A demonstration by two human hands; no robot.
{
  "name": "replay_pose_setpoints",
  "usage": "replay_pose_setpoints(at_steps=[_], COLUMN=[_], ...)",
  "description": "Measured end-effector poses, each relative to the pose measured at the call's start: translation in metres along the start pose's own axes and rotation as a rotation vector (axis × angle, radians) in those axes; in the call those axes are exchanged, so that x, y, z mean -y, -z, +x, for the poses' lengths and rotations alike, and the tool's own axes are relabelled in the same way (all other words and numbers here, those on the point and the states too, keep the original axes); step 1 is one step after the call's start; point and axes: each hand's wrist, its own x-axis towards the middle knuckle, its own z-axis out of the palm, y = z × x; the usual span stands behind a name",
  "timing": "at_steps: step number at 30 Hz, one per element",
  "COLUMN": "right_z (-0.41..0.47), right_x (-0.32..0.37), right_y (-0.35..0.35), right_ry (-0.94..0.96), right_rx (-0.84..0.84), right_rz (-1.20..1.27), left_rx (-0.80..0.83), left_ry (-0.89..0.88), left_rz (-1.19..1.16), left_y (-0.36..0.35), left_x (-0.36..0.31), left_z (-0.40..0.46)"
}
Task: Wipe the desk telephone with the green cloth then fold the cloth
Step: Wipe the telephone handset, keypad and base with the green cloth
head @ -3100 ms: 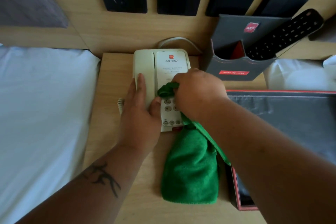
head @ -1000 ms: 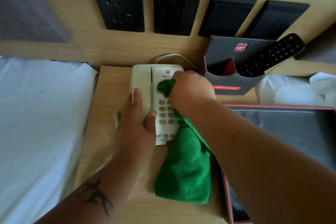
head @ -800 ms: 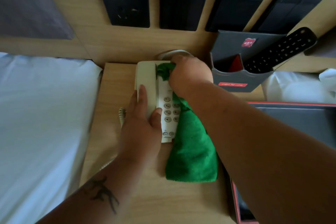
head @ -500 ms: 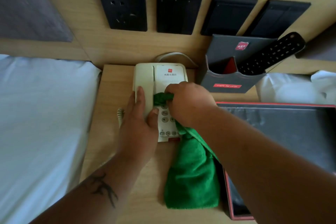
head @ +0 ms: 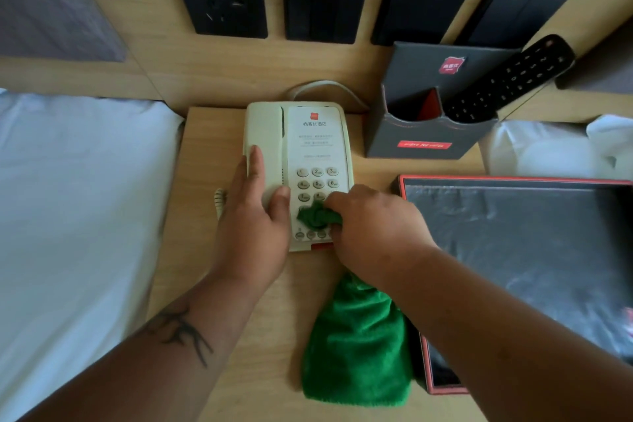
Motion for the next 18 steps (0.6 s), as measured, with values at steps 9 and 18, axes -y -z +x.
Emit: replay_pose_setpoints(at_steps=[9, 18], right_z=[0.009, 0.007], right_x=[0.032, 0.028], right_y=[-0.005, -0.006], right_ry=[0.050, 0.162], right_rx=[-0.060, -0.022], right_rz=[0.086, 0.036], left_rx=[0.000, -0.033], left_ry=[0.027, -0.027], left_rz=[-0.107, -0.050], left_y=[-0.002, -0.004], left_x=[0.005, 0.007], left_z=[0.003, 0.002])
